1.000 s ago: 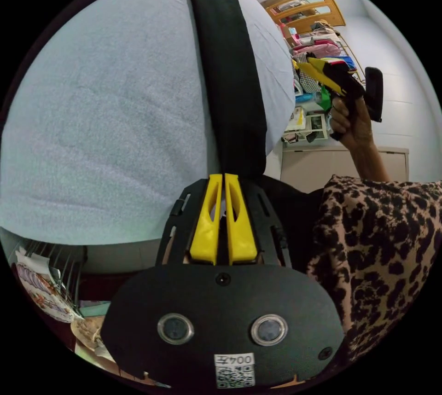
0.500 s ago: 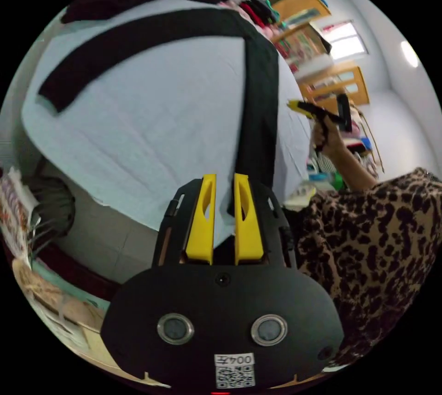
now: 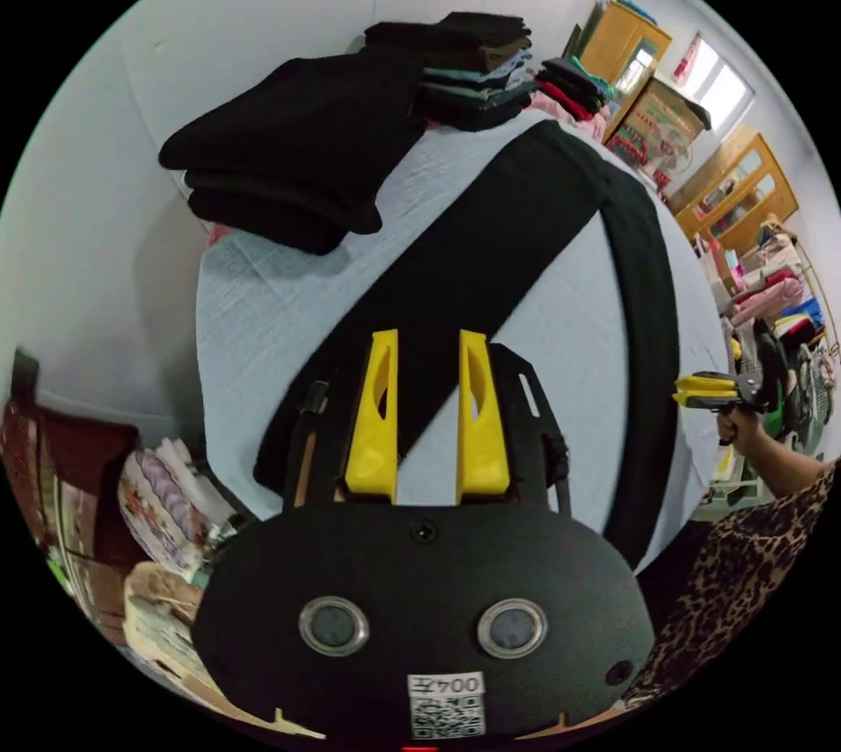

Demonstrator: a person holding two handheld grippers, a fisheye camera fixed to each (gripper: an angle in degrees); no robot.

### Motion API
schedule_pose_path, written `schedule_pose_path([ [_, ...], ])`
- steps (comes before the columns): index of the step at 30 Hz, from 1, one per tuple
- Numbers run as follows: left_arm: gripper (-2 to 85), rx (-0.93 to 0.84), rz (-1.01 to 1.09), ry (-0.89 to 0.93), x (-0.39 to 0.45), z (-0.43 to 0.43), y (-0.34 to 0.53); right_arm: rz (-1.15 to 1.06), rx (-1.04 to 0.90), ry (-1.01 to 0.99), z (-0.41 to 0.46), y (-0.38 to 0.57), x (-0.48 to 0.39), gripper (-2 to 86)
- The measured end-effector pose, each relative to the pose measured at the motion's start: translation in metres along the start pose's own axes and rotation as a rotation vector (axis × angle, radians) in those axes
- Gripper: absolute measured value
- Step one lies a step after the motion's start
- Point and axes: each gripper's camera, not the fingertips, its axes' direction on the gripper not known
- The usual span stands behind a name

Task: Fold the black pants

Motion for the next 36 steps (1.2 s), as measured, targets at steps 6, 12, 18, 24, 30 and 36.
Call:
schedule_pose_path([
  [6,11.5,-0.124,0.122,-0.073,-0.01,0.071,-0.047,0.035,0.001,0.004,0.035,0.014,-0.021,8.1],
  [12,13.2,-0.147,0.145,-0.012,-0.024,0.109,-0.047,0.095,0.025,-0.014,0.069,0.035,-0.033,6.9],
  [18,12.1,-0.131,0.168,0.021,-0.016,0.129,-0.023,0.129,0.033,-0.018,0.103,0.058,-0.046,6.1],
  [24,4.0,-0.126,0.102,0.085,-0.003,0.124,0.005,0.147,0.028,-0.017,0.135,0.082,-0.058,6.5],
  [30,2.0,0.093,-0.039,0.103,0.007,0.151,0.09,0.217,0.051,-0.17,0.146,0.098,-0.049,11.2],
  [36,1.3,0.149,-0.161,0.236,-0.017,0.176,0.124,0.278,0.27,-0.224,0.109,0.025,-0.012,12.5],
])
